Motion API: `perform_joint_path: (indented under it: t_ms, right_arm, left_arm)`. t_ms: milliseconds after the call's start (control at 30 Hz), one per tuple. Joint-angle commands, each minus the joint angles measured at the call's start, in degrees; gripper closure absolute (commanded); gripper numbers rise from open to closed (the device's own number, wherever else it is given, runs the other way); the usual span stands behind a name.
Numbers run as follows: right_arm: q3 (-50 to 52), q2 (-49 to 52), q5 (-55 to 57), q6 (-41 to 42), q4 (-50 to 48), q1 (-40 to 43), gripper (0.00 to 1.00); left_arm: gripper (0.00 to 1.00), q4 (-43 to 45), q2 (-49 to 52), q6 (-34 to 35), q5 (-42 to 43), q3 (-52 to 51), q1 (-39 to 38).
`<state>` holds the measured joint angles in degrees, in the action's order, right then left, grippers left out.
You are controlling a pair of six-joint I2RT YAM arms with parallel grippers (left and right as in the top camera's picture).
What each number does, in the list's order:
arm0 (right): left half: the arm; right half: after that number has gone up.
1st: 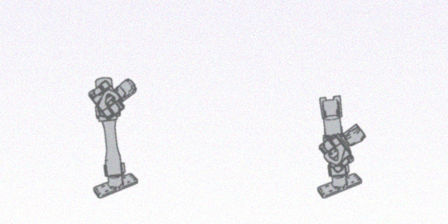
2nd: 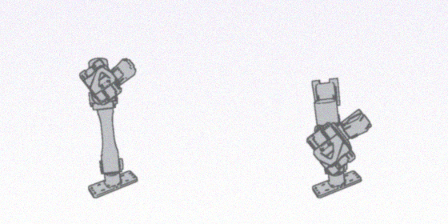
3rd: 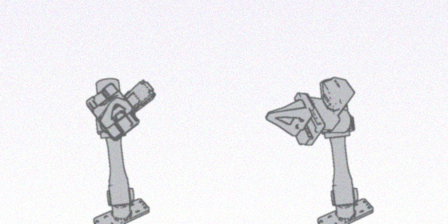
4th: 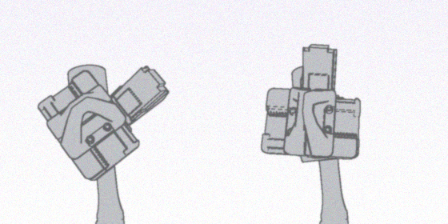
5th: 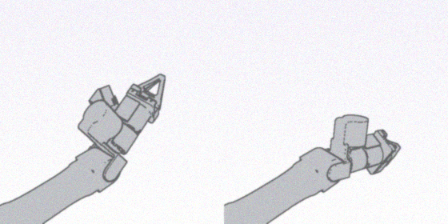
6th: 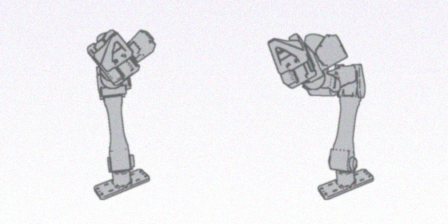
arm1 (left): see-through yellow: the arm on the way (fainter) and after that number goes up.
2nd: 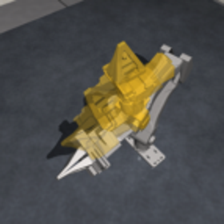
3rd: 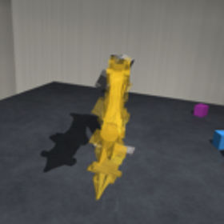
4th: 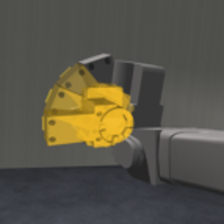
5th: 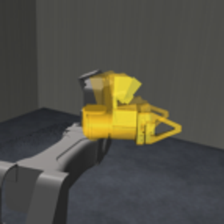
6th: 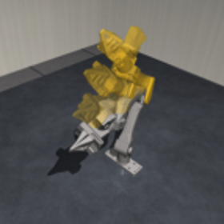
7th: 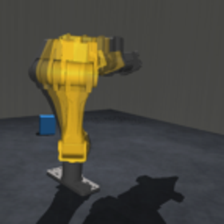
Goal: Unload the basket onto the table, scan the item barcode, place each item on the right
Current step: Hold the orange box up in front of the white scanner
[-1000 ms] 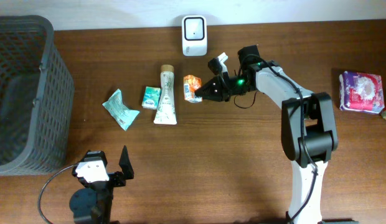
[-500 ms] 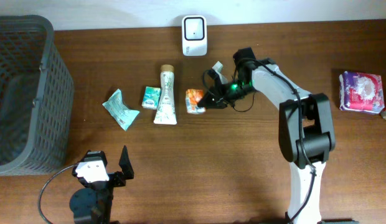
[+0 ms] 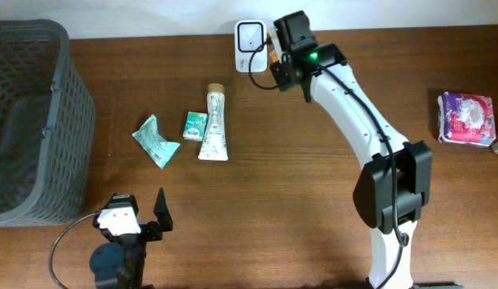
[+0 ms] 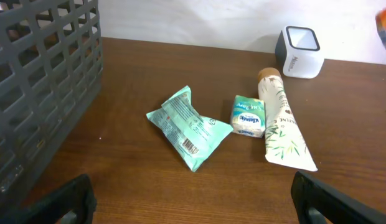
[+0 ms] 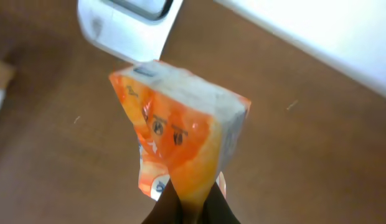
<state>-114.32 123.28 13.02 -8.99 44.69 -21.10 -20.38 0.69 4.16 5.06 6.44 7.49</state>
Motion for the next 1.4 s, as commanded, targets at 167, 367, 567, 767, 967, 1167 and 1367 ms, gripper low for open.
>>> perform_joint_path:
  t_ms: [167, 367, 567, 767, 967, 1167, 1367]
  right_arm:
    - [-0.3, 2.4, 8.0, -13.8, -15.1, -1.1, 0.96]
    - [-0.3, 5.6, 8.2, -14.8, -26.3, -1.4, 0.96]
    - [-0.3, 9.7, 5.2, -16.4, -35.0, -2.1, 0.96]
    - [-0.3, 13.5, 3.1, -20.8, -38.7, -2.2, 0.96]
    - [-0.3, 13.6, 2.0, -20.8, -40.2, -2.2, 0.96]
    - [-0.3, 14.7, -0.4, -22.3, -42.0, -2.2, 0.96]
    - [-0.4, 14.7, 1.1, -12.8, -43.7, -2.0, 0.96]
  left_arm:
    - [0.01, -0.3, -0.3, 0.5, -0.4, -0.1, 0.2]
    - [0.01, -0.3, -0.3, 0.5, -0.4, -0.1, 0.2]
    - [0.01, -0.3, -0.3, 0.5, -0.4, -0.1, 0.2]
    - [0.01, -0.3, -0.3, 0.5, -0.4, -0.1, 0.2]
    - [0.01, -0.3, -0.3, 0.5, -0.4, -0.1, 0.2]
    - [0.01, -0.3, -0.3, 0.5, -0.4, -0.1, 0.2]
    - [0.01, -0.3, -0.3, 0.5, -0.4, -0.1, 0.2]
